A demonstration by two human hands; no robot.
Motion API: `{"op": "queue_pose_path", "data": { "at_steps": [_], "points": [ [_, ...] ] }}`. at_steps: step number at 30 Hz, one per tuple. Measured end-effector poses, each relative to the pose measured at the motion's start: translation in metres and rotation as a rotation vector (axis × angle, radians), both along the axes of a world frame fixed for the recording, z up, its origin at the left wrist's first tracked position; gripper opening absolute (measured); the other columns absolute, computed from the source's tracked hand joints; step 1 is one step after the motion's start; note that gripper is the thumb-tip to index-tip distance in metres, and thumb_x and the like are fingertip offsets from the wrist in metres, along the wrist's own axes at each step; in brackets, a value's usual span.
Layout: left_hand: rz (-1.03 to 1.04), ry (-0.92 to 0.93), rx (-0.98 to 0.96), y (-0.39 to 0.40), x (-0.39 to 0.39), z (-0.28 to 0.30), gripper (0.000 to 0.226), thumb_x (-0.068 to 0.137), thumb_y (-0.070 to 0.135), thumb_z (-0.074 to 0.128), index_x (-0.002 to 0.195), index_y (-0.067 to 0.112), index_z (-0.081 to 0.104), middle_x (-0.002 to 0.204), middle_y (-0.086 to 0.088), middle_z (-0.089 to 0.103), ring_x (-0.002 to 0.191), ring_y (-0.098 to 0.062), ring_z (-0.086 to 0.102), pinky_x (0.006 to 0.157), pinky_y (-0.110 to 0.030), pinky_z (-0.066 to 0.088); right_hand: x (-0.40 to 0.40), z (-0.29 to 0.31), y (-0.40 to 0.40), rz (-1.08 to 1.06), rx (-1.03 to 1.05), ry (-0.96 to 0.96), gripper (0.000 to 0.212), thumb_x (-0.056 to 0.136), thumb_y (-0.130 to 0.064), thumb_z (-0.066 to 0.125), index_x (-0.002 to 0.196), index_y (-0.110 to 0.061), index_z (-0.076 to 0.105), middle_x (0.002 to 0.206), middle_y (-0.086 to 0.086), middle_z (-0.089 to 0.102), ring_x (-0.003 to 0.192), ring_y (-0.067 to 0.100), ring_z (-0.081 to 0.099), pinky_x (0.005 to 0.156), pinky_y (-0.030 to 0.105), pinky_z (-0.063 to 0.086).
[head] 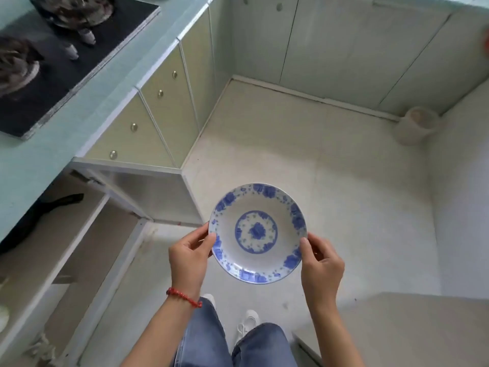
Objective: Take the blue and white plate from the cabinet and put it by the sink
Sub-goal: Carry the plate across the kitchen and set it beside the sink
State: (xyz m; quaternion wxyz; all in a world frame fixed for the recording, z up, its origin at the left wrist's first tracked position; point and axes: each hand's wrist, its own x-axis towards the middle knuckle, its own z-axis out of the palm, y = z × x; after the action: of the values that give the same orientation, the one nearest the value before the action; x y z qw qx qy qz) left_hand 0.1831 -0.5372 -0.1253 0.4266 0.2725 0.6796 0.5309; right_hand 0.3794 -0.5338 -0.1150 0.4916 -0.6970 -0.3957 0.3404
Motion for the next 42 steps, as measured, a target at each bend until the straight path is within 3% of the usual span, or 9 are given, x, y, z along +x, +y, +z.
{"op": "queue_pose_path", "data": {
  "at_steps": [3,5,8,14,20,29,34,42],
  "points": [
    [-0.066,-0.011,-0.007,0.021,0.031,0.004,0.024,0.077,-0.001,0.064,0.098,0.008,0.068,0.093,-0.005,0.071,0.074,-0.01,0.067,0.064,-0.019,0.057,0.03,0.001,0.007,-0.082,-0.019,0.002,0.012,0.082,-0.006,0.06,0.084,-0.014,0.069,0.08,-0.005,0.066,0.076,0.014,0.062,0.064,0.025,0.052],
    [-0.103,-0.011,-0.005,0.04,0.045,0.006,0.024,0.077,-0.001,0.064,0.099,0.008,0.068,0.095,-0.004,0.07,0.078,-0.012,0.067,0.066,-0.02,0.057,0.044,0.001,0.019,-0.134,-0.016,0.01,0.013,0.082,-0.007,0.061,0.081,-0.017,0.068,0.079,-0.007,0.065,0.077,0.012,0.063,0.064,0.021,0.051],
    [-0.147,-0.004,-0.007,0.074,0.061,0.006,0.025,0.078,0.0,0.064,0.1,0.009,0.067,0.094,-0.003,0.071,0.081,-0.013,0.067,0.065,-0.021,0.058,0.057,0.001,0.046,-0.176,-0.005,0.021,0.016,0.083,-0.007,0.06,0.081,-0.022,0.066,0.079,-0.005,0.065,0.077,0.014,0.063,0.066,0.026,0.052],
    [-0.196,-0.026,0.003,0.172,0.083,0.006,0.024,0.077,-0.002,0.063,0.097,0.011,0.069,0.088,0.0,0.071,0.078,-0.014,0.067,0.058,-0.018,0.056,0.078,0.001,0.132,-0.196,0.005,-0.003,0.016,0.084,-0.007,0.06,0.082,-0.023,0.064,0.078,-0.009,0.064,0.076,0.013,0.063,0.065,0.027,0.051],
    [-0.261,0.0,0.032,0.277,0.102,0.02,0.024,0.078,0.001,0.064,0.102,0.007,0.066,0.09,-0.003,0.071,0.08,-0.015,0.068,0.06,-0.02,0.057,0.098,0.014,0.231,-0.24,0.014,-0.019,0.011,0.084,-0.008,0.059,0.088,-0.015,0.067,0.079,0.001,0.065,0.076,0.019,0.064,0.069,0.037,0.055],
    [-0.301,-0.026,0.033,0.405,0.161,0.024,0.023,0.079,0.002,0.064,0.1,0.01,0.067,0.084,0.006,0.07,0.074,-0.004,0.069,0.056,-0.016,0.055,0.154,0.021,0.354,-0.27,0.029,-0.011,0.023,0.084,-0.008,0.059,0.079,-0.03,0.063,0.077,-0.007,0.065,0.074,0.015,0.064,0.065,0.032,0.054],
    [-0.268,-0.043,0.025,0.484,0.212,0.021,0.024,0.079,0.0,0.063,0.101,0.009,0.067,0.087,0.0,0.071,0.075,-0.006,0.069,0.06,-0.019,0.057,0.203,0.022,0.439,-0.253,0.052,0.026,0.028,0.084,-0.008,0.06,0.076,-0.035,0.063,0.078,-0.005,0.066,0.074,0.013,0.064,0.061,0.019,0.053],
    [-0.207,-0.063,0.048,0.601,0.283,0.036,0.024,0.079,-0.002,0.062,0.097,0.012,0.069,0.087,0.003,0.071,0.075,-0.006,0.069,0.06,-0.018,0.056,0.276,0.037,0.565,-0.204,0.065,0.038,0.03,0.083,-0.007,0.06,0.074,-0.036,0.064,0.078,-0.001,0.066,0.072,0.016,0.063,0.06,0.02,0.051]
  ]
}}
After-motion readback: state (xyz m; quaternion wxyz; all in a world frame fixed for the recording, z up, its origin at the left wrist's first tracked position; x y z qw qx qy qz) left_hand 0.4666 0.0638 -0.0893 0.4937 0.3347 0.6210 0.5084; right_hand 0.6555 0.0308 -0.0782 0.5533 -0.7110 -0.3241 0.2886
